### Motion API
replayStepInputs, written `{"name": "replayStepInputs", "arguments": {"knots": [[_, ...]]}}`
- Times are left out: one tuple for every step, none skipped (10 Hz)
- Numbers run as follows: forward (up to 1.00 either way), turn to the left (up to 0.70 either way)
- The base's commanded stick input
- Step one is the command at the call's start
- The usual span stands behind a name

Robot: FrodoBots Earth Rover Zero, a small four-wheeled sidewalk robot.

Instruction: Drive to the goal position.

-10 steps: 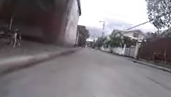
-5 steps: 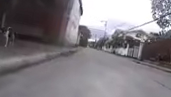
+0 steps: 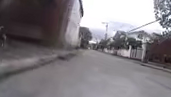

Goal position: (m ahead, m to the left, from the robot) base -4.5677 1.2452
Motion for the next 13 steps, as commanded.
{"name": "replayStepInputs", "arguments": {"knots": [[1.0,0.0],[1.0,0.0],[1.0,-0.01],[1.0,-0.06],[1.0,-0.22],[0.96,-0.42],[0.0,-1.0],[0.0,-1.0],[0.0,-1.0],[0.0,-1.0],[0.0,-1.0],[0.0,-1.0],[0.0,-1.0]]}}
